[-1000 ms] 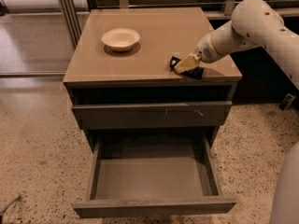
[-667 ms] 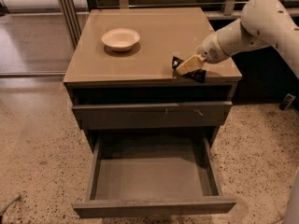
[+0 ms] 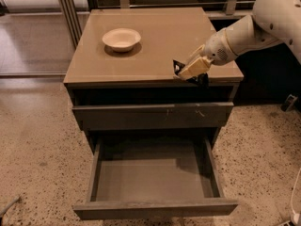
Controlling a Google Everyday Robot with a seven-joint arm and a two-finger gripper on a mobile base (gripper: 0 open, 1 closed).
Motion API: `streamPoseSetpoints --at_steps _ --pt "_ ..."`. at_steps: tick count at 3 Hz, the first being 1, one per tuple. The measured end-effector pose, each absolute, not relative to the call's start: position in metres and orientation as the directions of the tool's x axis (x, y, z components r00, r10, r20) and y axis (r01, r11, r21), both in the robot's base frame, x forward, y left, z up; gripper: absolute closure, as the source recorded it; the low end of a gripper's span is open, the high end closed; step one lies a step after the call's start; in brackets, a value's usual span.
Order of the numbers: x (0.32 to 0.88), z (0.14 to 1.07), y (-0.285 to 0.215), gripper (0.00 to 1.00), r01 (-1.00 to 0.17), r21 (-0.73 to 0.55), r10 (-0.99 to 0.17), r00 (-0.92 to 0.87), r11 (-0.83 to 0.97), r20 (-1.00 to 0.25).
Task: Place rxbar chocolate into middle drawer
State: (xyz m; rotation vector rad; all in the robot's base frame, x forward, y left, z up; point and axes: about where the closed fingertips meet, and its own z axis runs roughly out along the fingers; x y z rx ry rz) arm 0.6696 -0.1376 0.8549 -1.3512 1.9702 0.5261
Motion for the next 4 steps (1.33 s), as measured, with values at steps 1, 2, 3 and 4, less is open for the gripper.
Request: streamPoseSetpoints --at_steps 1,2,3,4 --pt "0.669 0.856 -0.129 1.0 -0.937 -0.061 -0.66 -0.194 0.343 -0.726" --pt "0.638 0.861 -0.117 1.0 -0.963 -0.05 -0.692 -0.154 0.265 -0.705" --pt "0.596 0.867 -0.108 1.0 -0.976 -0.023 -0.71 -0.14 0.215 -0.69" --pt "0.568 0.838 -0.103 1.0 -0.981 -0.022 -0.732 -0.128 0.191 -0.669"
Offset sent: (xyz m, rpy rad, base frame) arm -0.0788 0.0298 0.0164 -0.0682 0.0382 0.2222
